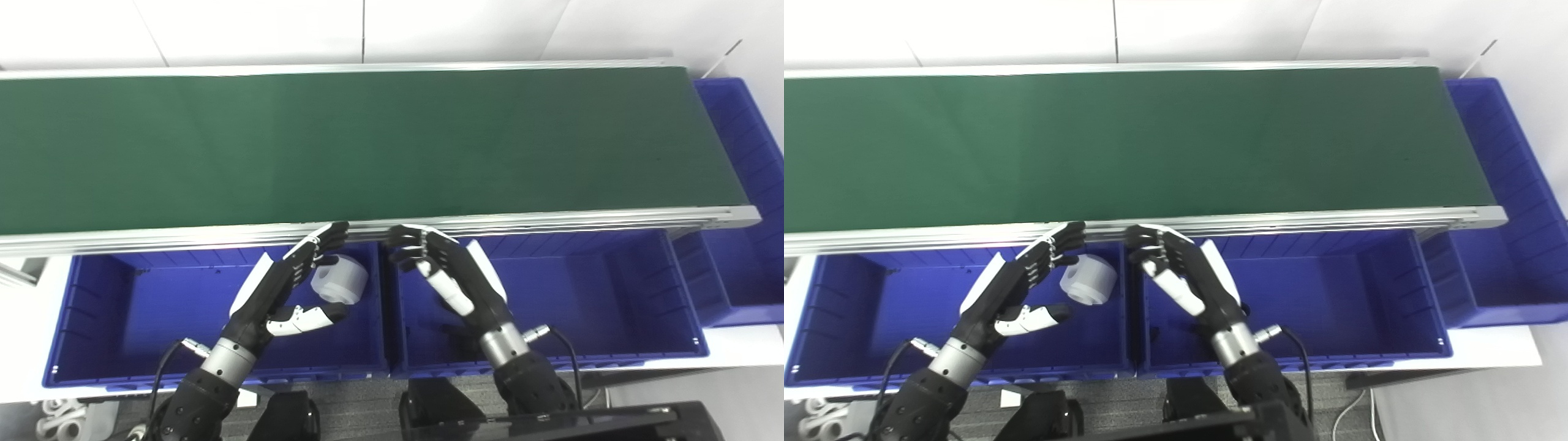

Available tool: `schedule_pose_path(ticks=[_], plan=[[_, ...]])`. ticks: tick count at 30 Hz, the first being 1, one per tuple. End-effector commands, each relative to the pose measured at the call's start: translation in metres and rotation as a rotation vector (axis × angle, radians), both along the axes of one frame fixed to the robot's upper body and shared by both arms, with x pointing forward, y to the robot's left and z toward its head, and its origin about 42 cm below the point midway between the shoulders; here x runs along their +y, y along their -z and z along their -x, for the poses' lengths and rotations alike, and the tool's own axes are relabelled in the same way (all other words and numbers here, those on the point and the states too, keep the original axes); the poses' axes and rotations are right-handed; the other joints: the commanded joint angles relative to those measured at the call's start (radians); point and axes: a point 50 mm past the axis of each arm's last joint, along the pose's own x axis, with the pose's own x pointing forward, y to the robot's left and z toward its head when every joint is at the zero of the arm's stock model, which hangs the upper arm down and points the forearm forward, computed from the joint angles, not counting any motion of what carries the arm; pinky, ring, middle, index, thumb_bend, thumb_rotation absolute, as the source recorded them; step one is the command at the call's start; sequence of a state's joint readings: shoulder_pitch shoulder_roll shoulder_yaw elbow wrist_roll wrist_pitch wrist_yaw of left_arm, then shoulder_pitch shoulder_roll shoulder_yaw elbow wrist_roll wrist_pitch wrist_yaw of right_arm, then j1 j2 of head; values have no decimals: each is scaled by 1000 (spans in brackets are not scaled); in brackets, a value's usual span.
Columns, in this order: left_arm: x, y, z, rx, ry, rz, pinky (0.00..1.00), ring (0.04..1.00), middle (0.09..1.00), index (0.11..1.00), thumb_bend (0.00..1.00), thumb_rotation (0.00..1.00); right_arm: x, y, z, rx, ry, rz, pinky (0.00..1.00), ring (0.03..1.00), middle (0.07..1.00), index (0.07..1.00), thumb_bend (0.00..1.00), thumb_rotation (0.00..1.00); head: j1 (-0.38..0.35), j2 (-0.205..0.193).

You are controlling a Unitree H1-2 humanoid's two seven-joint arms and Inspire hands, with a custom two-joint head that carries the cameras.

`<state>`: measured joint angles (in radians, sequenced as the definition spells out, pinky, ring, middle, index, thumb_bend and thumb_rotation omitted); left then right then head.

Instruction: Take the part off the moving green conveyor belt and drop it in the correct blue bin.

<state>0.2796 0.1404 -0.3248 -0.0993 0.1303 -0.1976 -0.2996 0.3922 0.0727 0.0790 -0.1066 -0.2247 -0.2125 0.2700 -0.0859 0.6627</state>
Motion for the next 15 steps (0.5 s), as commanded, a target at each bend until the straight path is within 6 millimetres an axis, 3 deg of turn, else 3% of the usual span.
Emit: schedule_pose_path(ticks=[1,11,15], plan=[[-5,-5,1,-70,3,22,801,873,891,879,781,634,6,-6,-3,-111,-8,-33,633,691,768,745,743,984,3,-6],[-6,9,1,-63,18,9,798,865,887,869,774,616,1,13,-4,-151,-10,-15,682,739,809,763,828,1000,-5,-64],[-9,13,-3,-65,21,9,783,856,876,866,791,613,0,17,-7,-164,-28,-11,685,747,810,764,845,1000,2,-66]])
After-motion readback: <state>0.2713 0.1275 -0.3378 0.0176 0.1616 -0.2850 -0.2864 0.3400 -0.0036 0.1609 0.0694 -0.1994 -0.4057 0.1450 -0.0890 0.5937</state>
